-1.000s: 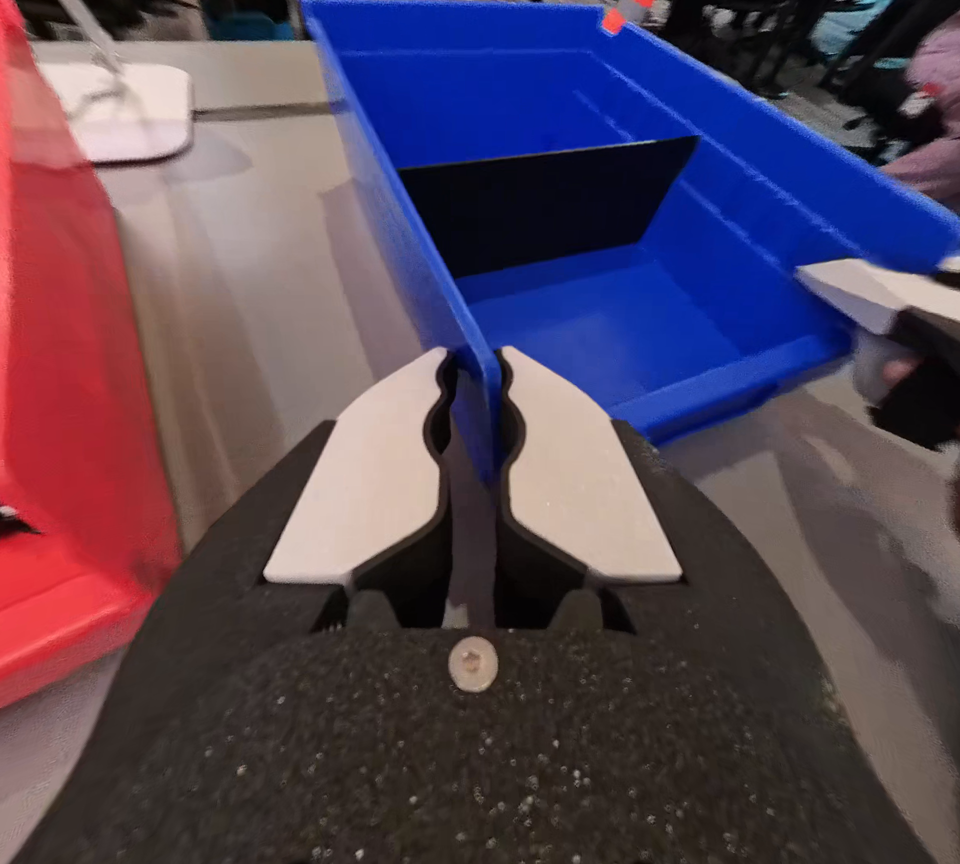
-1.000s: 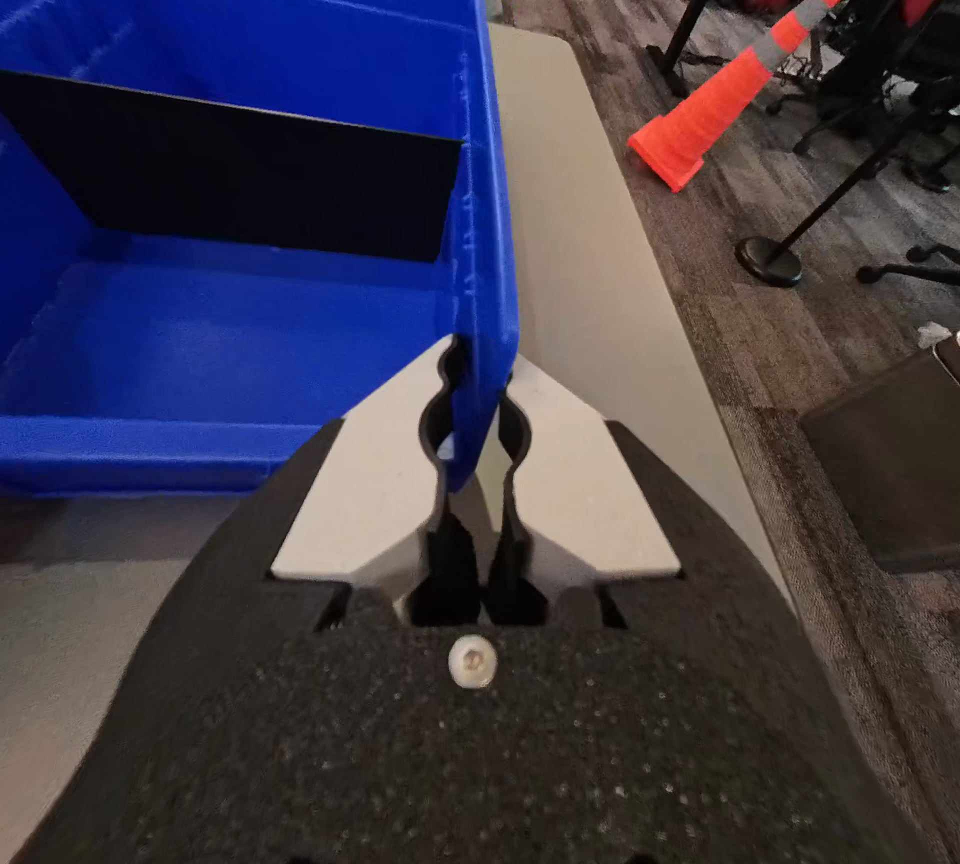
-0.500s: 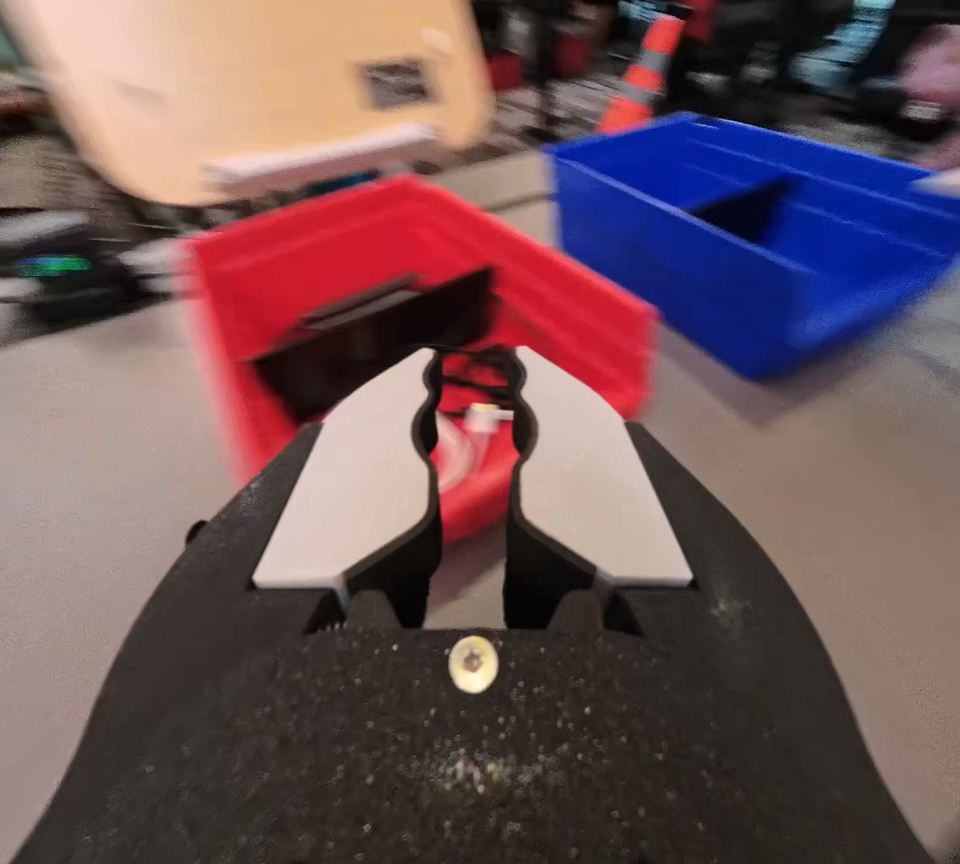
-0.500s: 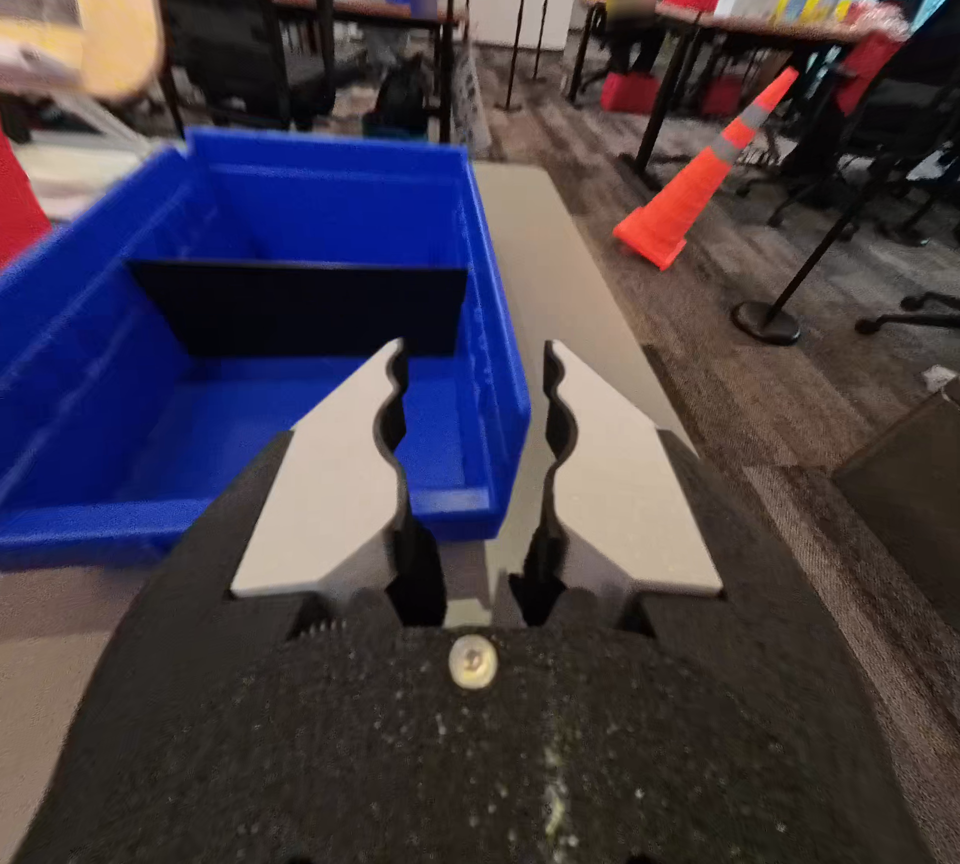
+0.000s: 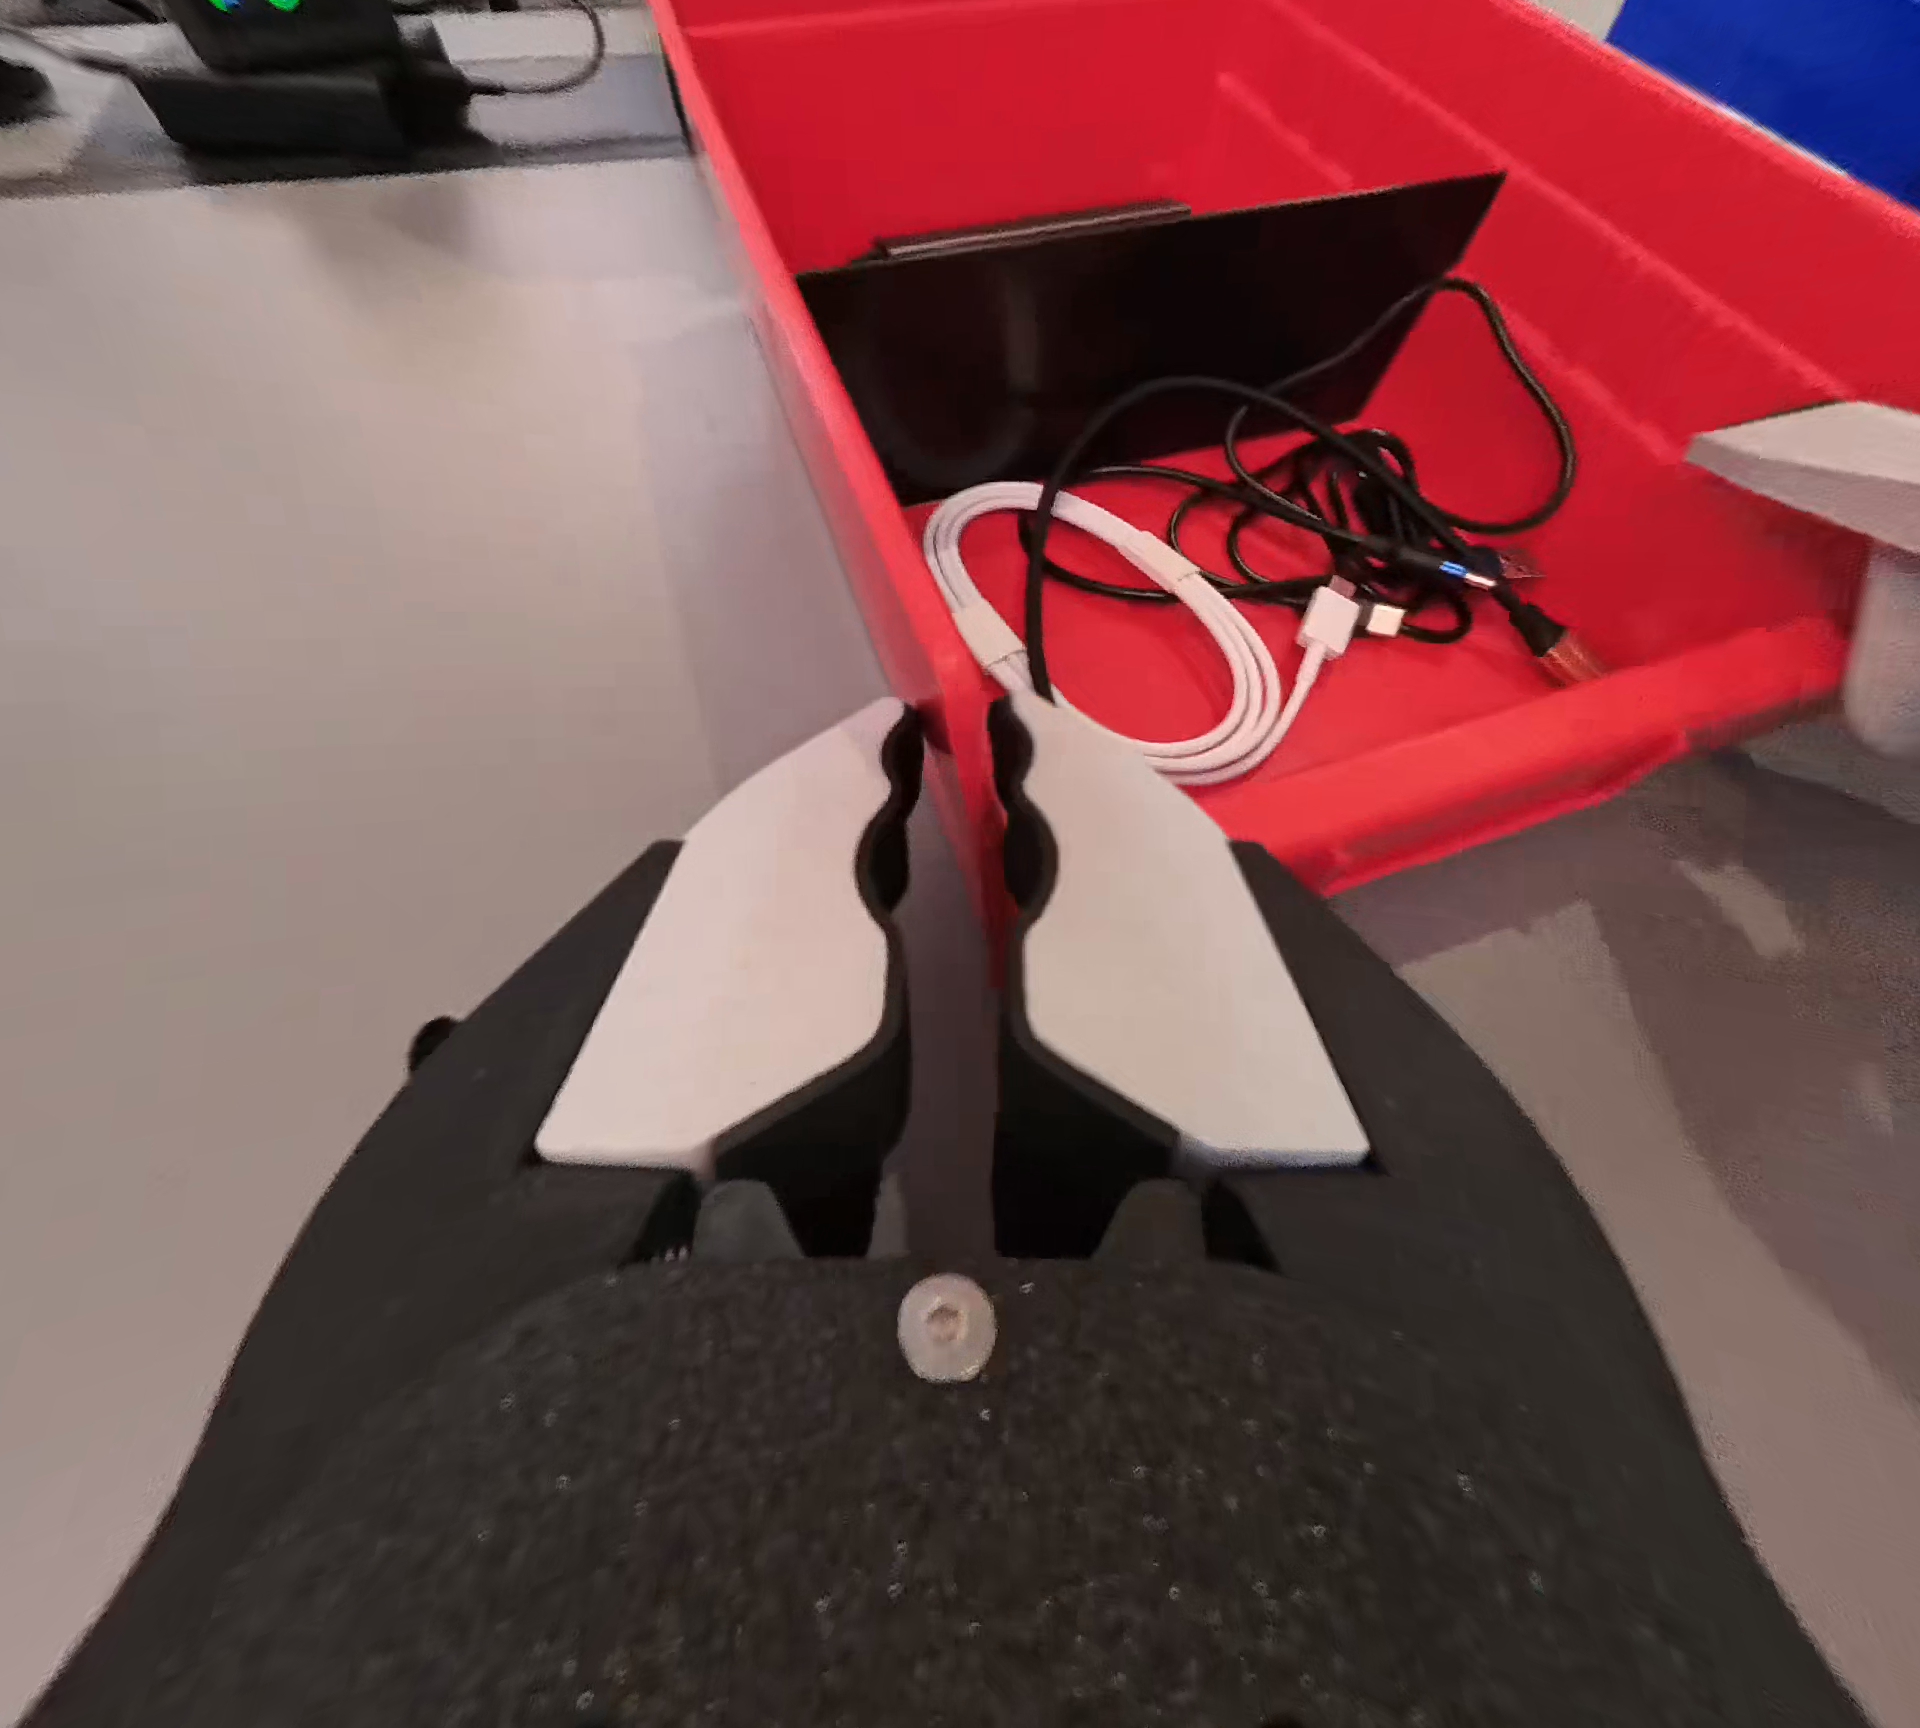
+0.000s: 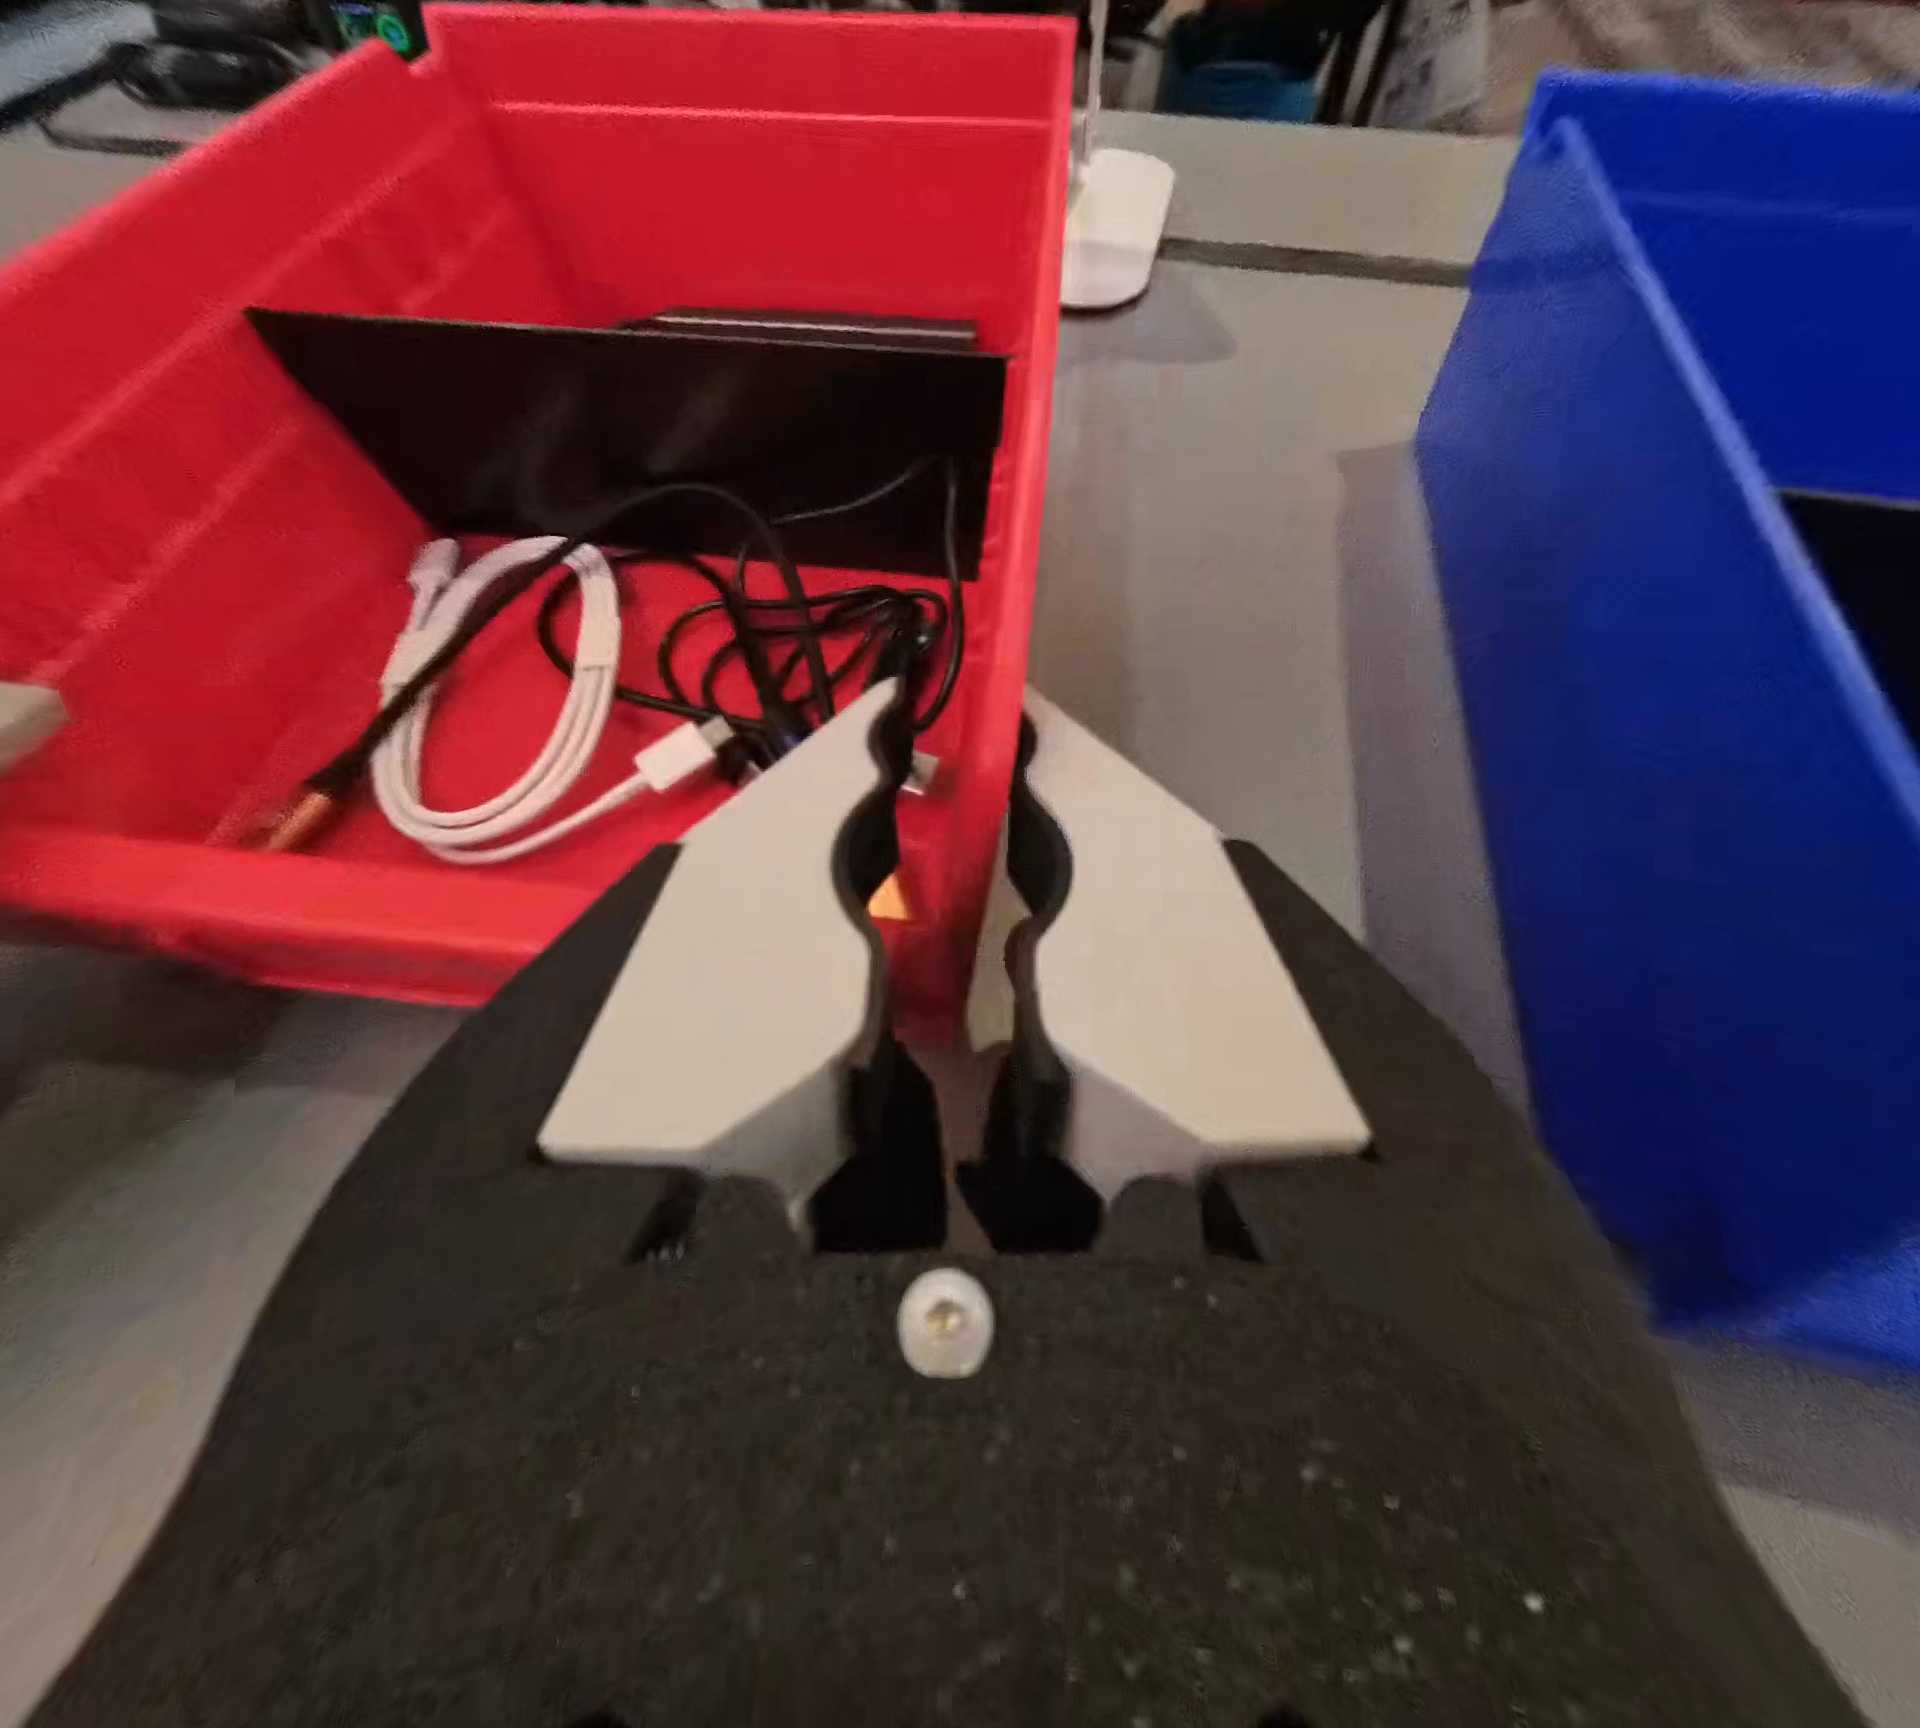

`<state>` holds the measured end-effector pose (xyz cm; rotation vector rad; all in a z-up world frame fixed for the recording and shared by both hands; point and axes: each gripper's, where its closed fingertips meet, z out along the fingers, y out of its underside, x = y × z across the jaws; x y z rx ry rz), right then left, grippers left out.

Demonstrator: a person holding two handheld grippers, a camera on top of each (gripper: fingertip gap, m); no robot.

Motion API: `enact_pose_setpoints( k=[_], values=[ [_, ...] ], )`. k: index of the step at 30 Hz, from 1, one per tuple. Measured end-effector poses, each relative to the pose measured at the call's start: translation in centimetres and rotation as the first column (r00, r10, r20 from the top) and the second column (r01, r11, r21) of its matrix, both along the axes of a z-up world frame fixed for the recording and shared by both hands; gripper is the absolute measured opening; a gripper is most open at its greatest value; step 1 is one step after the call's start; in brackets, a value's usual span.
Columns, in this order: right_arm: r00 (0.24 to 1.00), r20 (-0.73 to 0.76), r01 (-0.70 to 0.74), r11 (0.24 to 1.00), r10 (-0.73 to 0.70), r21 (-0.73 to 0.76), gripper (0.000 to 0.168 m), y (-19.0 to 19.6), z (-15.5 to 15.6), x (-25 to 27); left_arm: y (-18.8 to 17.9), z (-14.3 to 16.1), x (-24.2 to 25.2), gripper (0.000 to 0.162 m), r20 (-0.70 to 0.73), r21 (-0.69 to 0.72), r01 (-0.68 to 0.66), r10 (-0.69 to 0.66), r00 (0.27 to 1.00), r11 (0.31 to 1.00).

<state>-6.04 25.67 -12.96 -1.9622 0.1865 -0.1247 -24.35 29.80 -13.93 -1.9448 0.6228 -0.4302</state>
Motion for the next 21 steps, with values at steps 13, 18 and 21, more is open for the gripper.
enact_pose_setpoints(
  k=[13, 18, 21],
  values=[
    [0.996, -0.066, 0.067, 0.991, -0.06, 0.119, 0.005, 6.9, 2.0, -18.2, 9.7, 4.9, -17.9, 0.003, -0.056, 0.153, -0.068, 0.078, 0.995, 0.986],
    [0.999, -0.049, -0.004, 0.997, 0.008, 0.072, 0.004, 10.9, 1.3, -25.1, 12.3, 3.4, -25.4, 0.003, -0.041, 0.08, -0.192, 0.196, 0.98, 0.978],
    [0.998, -0.04, -0.047, 0.997, 0.049, 0.055, 0.005, 12.1, 0.9, -27.0, 13.1, 2.2, -27.4, 0.003, -0.014, 0.027, -0.215, 0.216, 0.976, 0.976]
  ],
)
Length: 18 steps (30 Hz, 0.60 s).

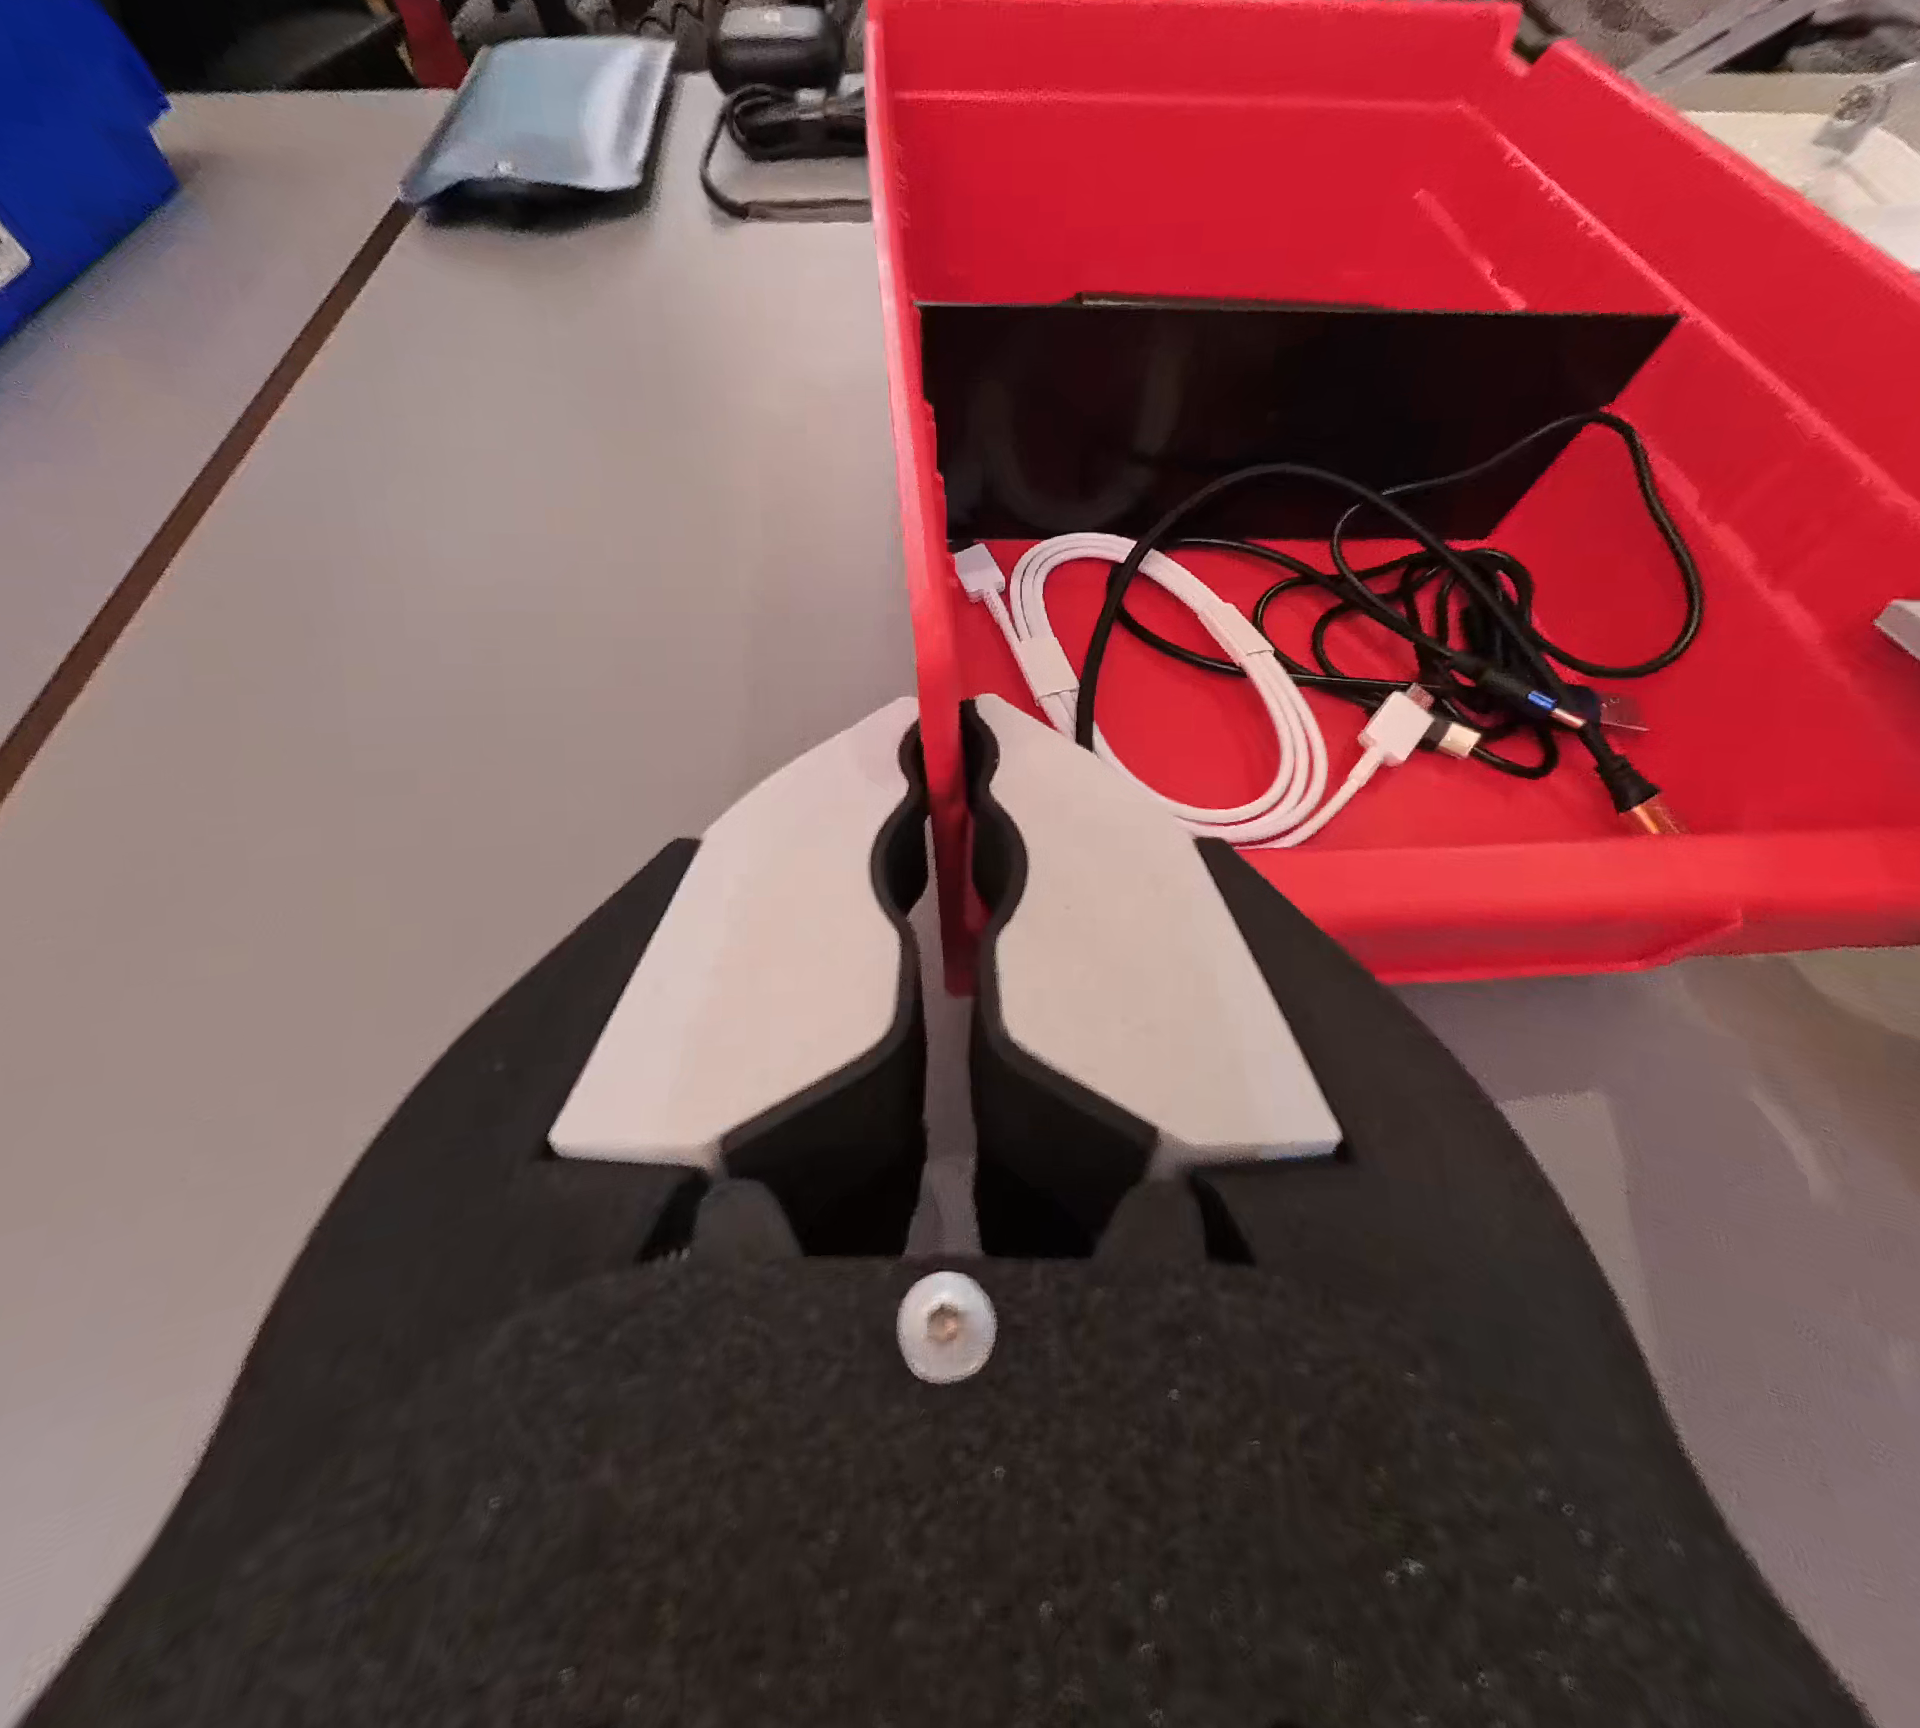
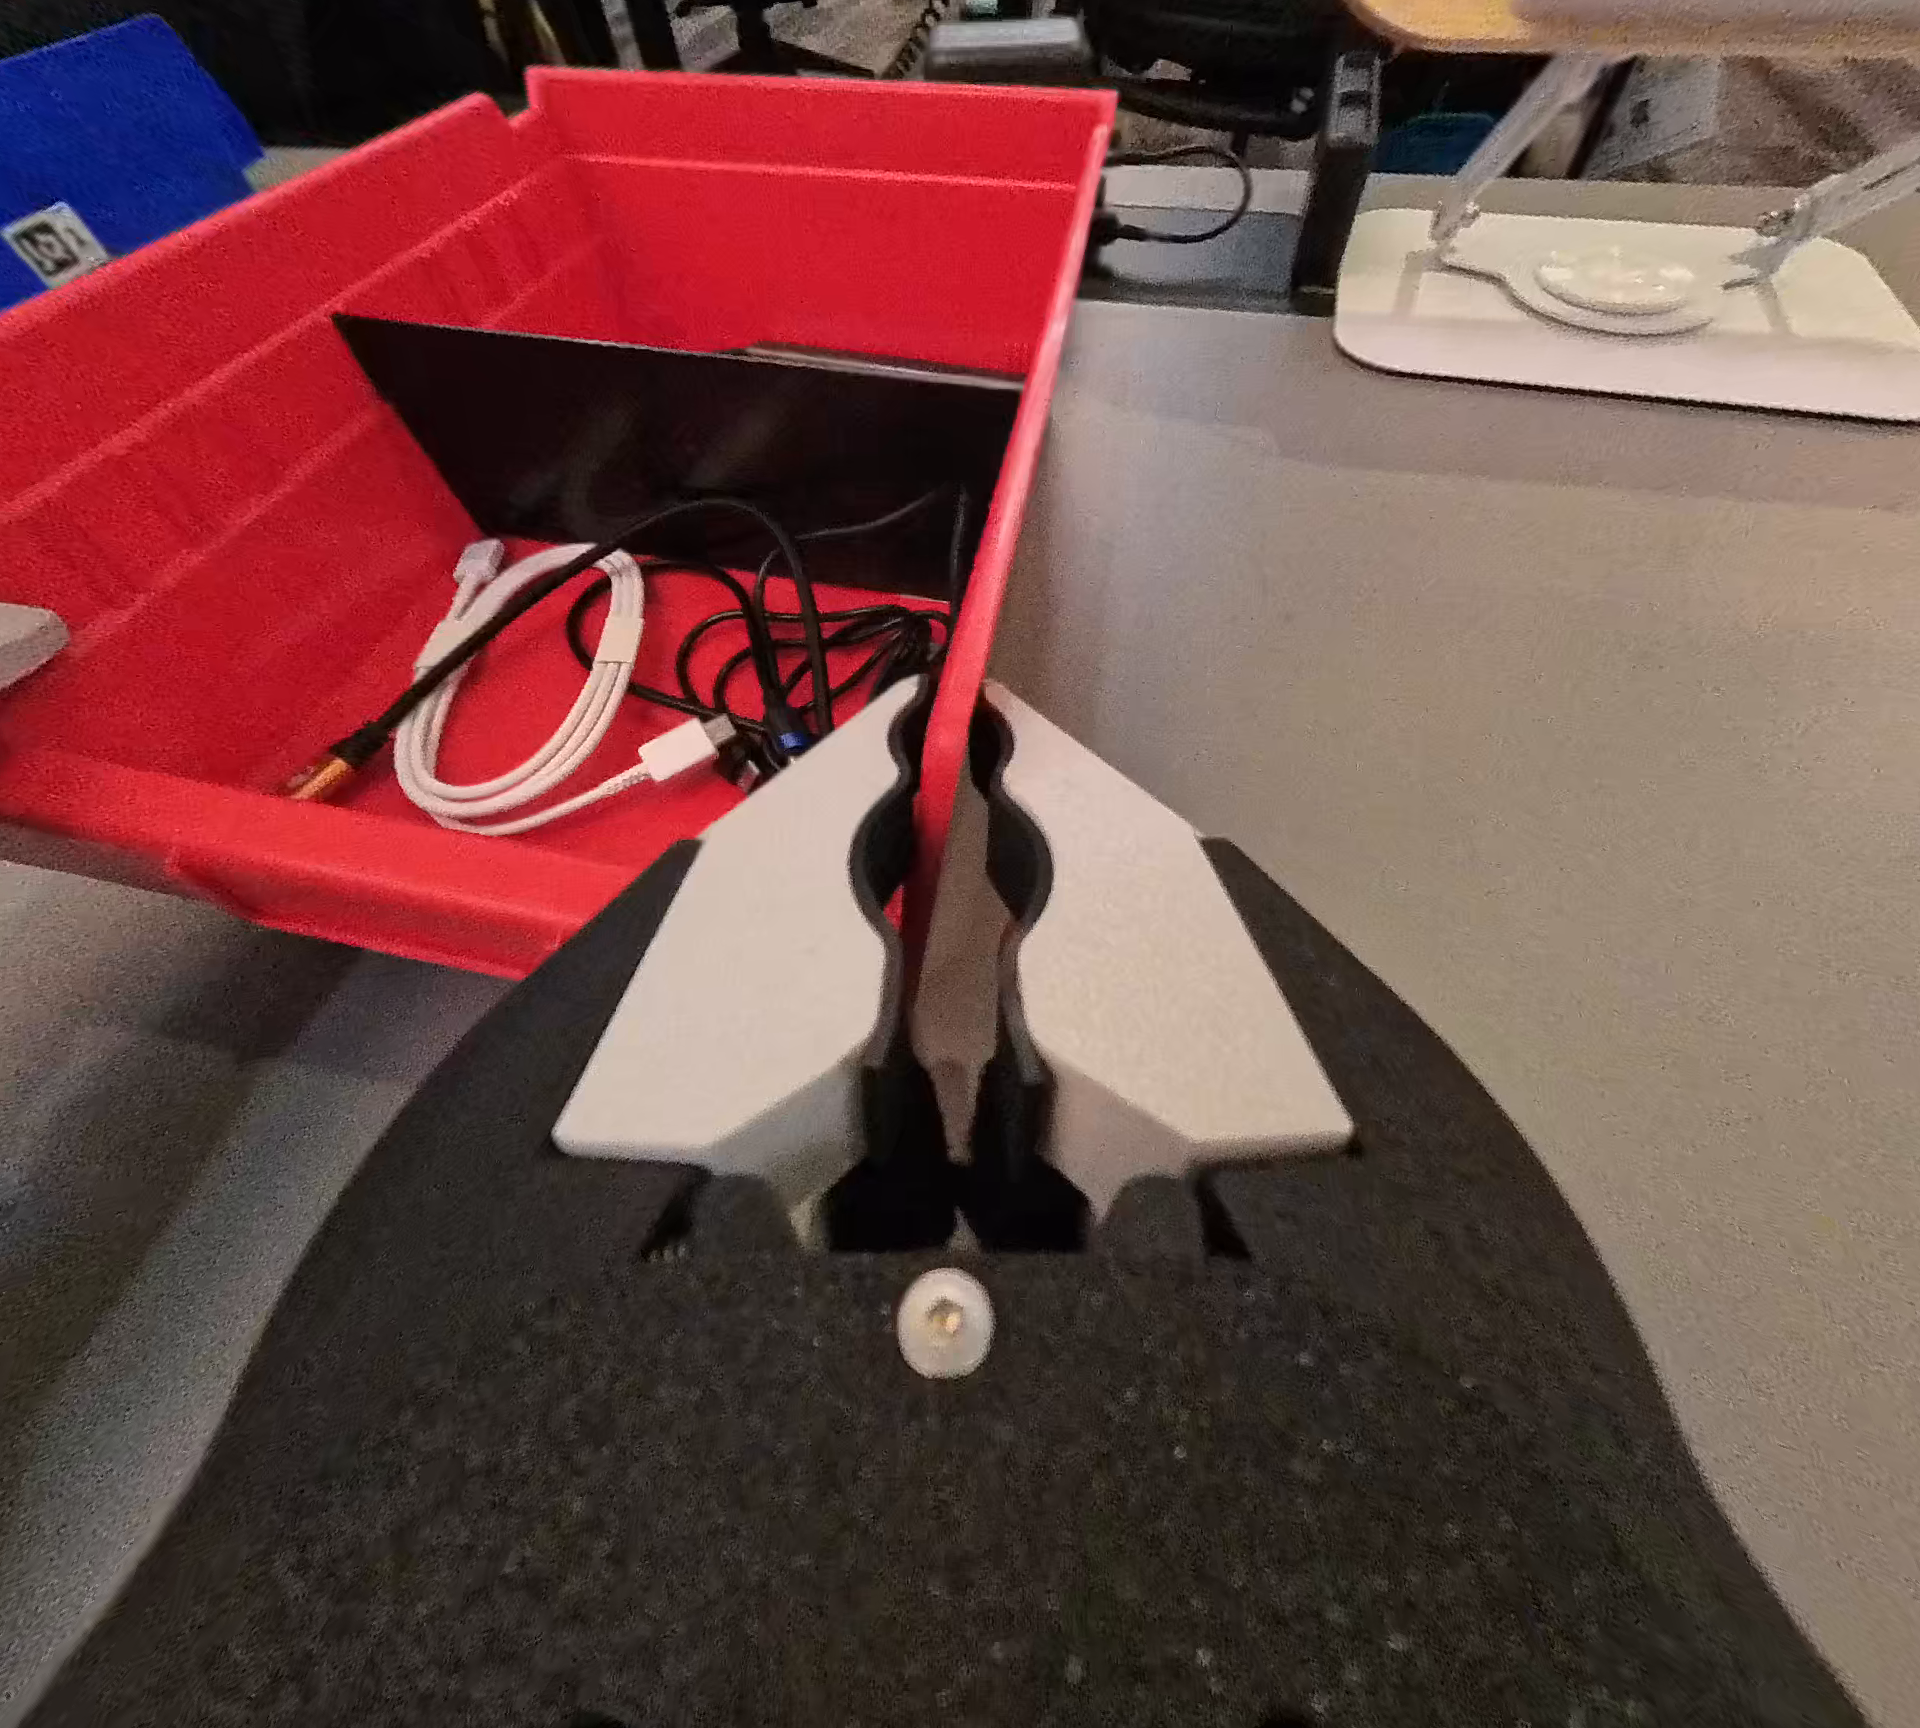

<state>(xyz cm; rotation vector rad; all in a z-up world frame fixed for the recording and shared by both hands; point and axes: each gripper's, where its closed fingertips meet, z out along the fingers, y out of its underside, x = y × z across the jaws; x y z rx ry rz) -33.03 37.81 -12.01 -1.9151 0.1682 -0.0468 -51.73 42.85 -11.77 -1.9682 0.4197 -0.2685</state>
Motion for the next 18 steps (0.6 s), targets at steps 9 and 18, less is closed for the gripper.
enact_pose_setpoints(
  k=[9, 18],
  values=[
    [0.954, -0.087, -0.28, 0.958, 0.285, 0.066, 0.019, -0.4, 0.7, -1.0, 1.0, -1.8, -0.2, 0.004, 0.021, -0.058, -0.049, 0.051, 0.998, 0.997],
    [0.923, 0.03, -0.379, 0.89, 0.384, 0.254, 0.033, -12.9, 8.8, 16.0, -1.0, 0.5, -2.4, 0.031, 0.004, -0.042, -0.139, 0.139, 0.99, 0.989]
  ],
)
